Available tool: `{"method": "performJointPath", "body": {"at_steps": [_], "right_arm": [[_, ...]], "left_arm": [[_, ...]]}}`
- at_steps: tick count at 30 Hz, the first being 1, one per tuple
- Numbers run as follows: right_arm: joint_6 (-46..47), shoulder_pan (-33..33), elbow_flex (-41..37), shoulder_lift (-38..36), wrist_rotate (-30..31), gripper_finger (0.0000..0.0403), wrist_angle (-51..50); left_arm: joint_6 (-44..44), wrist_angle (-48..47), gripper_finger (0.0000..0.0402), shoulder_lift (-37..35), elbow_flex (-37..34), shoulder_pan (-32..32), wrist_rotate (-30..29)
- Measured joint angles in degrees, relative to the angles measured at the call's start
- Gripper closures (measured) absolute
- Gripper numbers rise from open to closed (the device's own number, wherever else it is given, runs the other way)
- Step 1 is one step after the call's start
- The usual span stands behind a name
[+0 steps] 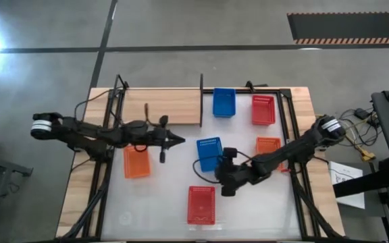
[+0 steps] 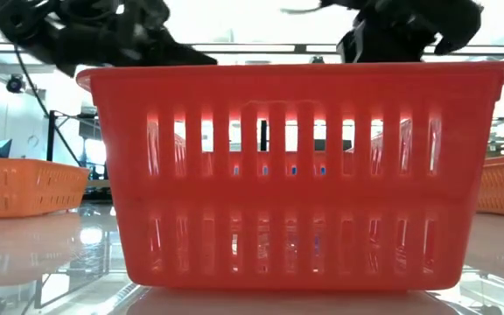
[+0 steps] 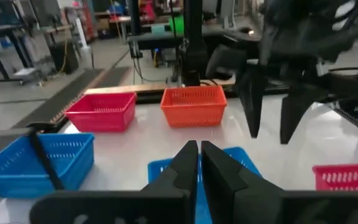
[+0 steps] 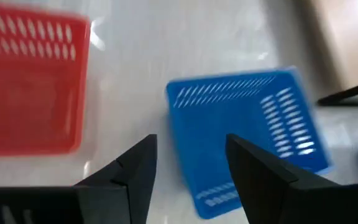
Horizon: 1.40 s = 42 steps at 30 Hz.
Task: Stack baskets on shelf by color
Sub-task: Stack the bottom blue bin on top of the top blue bins
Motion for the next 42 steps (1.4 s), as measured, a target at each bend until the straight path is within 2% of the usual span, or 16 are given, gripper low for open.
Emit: {"method": "performJointPath", "body": {"at_steps": [5, 13, 20, 22, 27, 34, 39, 42], "right_arm": [[-0.3, -1.8, 4.0, 6.0, -5.6, 0.0243, -3.8], [-1.2, -4.2, 8.8, 13.9, -3.3, 0.029, -12.1], [-3.2, -4.3, 12.2, 17.1, -3.3, 0.0383, -16.3], [-3.2, -4.2, 13.3, 17.1, -3.3, 0.039, -18.1], [-1.6, -3.4, 14.5, 13.4, -3.3, 0.0394, -22.4], [0.3, -5.5, 13.8, 1.3, -0.2, 0.0394, -31.9], [-8.6, -13.8, 13.6, -6.0, -0.5, 0.0394, -31.8], [-15.9, -22.3, 13.6, -8.1, -4.7, 0.0394, -31.7]], "left_arm": [[0.0, 3.3, 0.0398, -3.1, -4.8, 0.0, 0.0], [0.1, 3.9, 0.0398, -4.6, -6.9, 0.0, 0.0], [0.1, 3.7, 0.0398, -4.1, -6.9, -0.1, 0.1], [0.1, 3.7, 0.0398, -4.1, -6.9, -0.1, 0.1], [0.1, 3.7, 0.0398, -4.1, -6.9, -0.1, 0.1], [0.1, 3.6, 0.0398, -4.1, -6.9, -0.1, 0.1], [0.1, 3.7, 0.0398, -4.1, -6.9, -0.1, 0.1], [0.1, 3.7, 0.0398, -4.1, -6.9, -0.1, 0.1]]}}
